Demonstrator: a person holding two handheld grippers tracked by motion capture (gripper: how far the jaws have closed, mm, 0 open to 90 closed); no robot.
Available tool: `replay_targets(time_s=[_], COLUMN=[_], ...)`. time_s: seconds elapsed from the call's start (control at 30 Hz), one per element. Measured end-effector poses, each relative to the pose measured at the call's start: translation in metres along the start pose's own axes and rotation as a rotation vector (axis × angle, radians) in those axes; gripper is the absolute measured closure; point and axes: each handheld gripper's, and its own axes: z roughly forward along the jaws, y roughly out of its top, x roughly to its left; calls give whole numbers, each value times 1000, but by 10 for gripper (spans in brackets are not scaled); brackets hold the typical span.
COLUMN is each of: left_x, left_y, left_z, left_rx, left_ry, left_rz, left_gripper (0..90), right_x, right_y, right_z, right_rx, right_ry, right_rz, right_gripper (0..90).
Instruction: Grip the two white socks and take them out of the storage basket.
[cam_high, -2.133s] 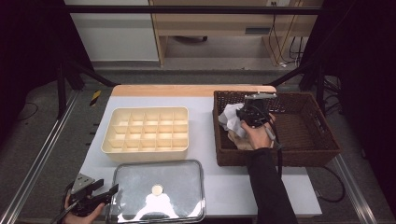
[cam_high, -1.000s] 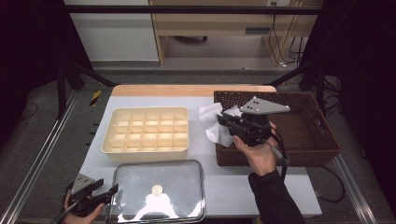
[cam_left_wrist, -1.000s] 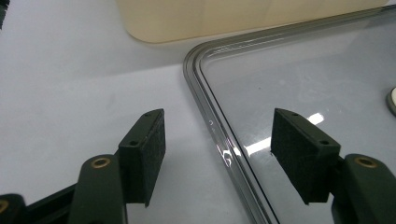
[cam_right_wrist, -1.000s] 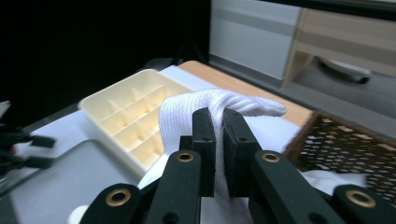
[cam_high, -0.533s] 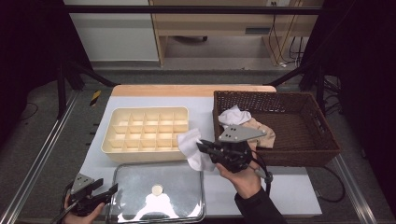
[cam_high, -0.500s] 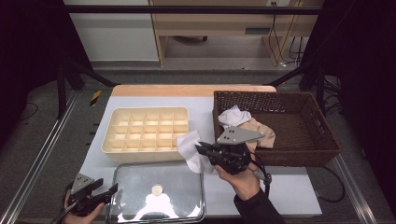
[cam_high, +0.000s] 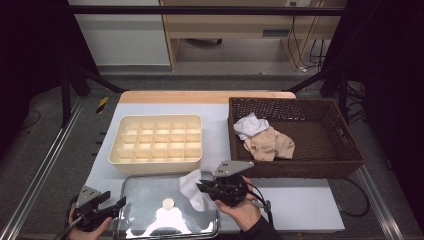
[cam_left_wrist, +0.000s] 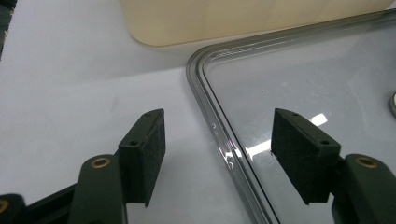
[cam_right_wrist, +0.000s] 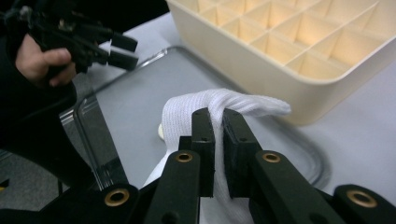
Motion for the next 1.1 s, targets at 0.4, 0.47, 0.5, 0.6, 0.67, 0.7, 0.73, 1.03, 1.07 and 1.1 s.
replay_targets(time_s=[0.4,0.47,0.5,0.6,0.67,0.7,0.73,1.03,1.07,1.1], left_x=[0,0,-1,0,0,0,0,0,0,0], left_y=[1,1,1,1,1,1,1,1,1,1], left_z=[0,0,0,0,0,0,0,0,0,0], left_rx=[-8,-6,-6,-8,-9,-9,-9,-8,-8,-9], left_ry=[-3,-3,-3,-4,-5,-5,-5,-4,-5,-5], left_rz=[-2,0,0,0,0,0,0,-1,-1,-2], left_gripper=[348,348,347,344,342,342,342,341,340,341], right_x=[-4,-6,-6,-7,-6,-6,-5,-7,-7,-7], right_y=[-33,-36,-37,-40,-40,-39,-39,-25,-23,-22], right_z=[42,45,47,50,51,50,48,26,23,21], right_rx=[120,123,123,129,123,119,108,11,1,-8], right_ry=[-5,-16,-21,-38,-42,-44,-47,-46,-53,-57], right_rz=[34,34,30,29,26,23,20,24,22,21], right_gripper=[832,824,816,765,734,715,693,631,621,614])
